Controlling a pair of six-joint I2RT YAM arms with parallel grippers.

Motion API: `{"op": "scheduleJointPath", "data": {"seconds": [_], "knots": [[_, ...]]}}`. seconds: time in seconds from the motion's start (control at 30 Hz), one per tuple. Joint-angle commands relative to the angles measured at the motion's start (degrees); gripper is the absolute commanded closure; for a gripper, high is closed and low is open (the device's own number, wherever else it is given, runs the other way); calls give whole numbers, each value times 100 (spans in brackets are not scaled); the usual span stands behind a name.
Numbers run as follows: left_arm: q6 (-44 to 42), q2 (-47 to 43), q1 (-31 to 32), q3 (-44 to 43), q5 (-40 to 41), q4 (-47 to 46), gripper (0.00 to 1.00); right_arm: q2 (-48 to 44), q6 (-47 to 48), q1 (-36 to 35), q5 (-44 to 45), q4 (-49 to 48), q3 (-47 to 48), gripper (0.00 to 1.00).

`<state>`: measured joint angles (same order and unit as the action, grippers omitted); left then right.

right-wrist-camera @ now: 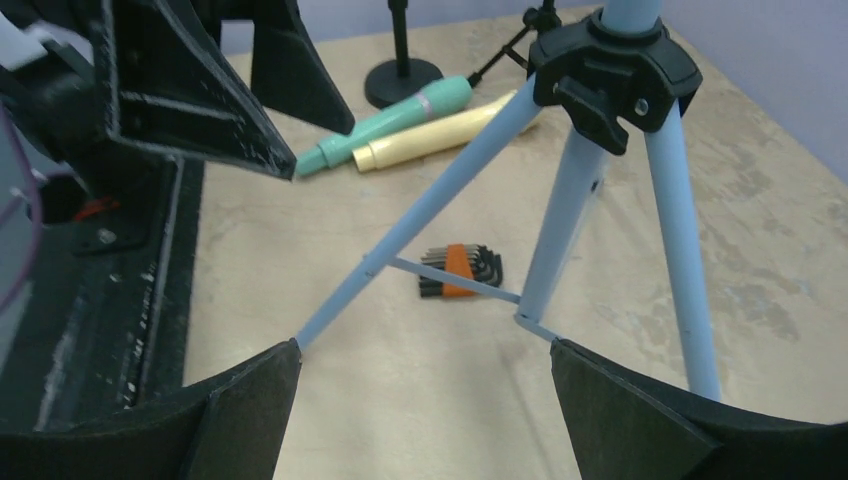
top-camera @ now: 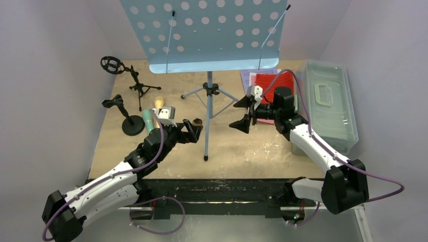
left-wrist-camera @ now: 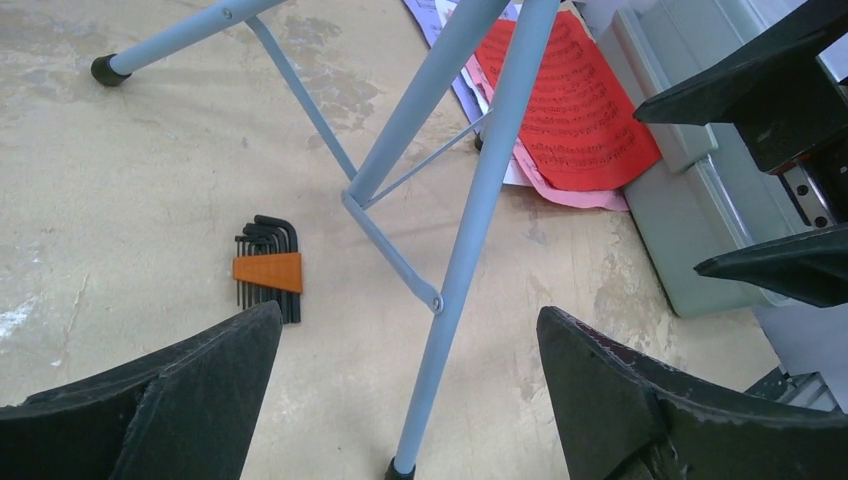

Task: Pack up the instrument practice props
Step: Unscrew the knob on the music stand.

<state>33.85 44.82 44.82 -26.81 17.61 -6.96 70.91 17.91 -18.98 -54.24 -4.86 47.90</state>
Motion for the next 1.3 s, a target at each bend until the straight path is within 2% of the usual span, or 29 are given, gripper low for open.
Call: {"op": "scheduleJointPath", "data": {"seconds": [0.0,0.27,0.47,0.8,1.27], "knots": [[47,-283,27,95,-72,192,0,-142,-1376,20,-550,-665,171,1],[107,-264,28,2,-146,590,0,18,-3594,21,146,-1222,356,2],[167,-351,31,-27,-118,687,0,387,-5111,22,988,-907,847,2],[326,-636,28,30,91,972,0,641,-6238,68,817,-1521,890,3],[485,-700,30,108,164,1016,0,696,-7572,132,866,-2787,410,3]]}}
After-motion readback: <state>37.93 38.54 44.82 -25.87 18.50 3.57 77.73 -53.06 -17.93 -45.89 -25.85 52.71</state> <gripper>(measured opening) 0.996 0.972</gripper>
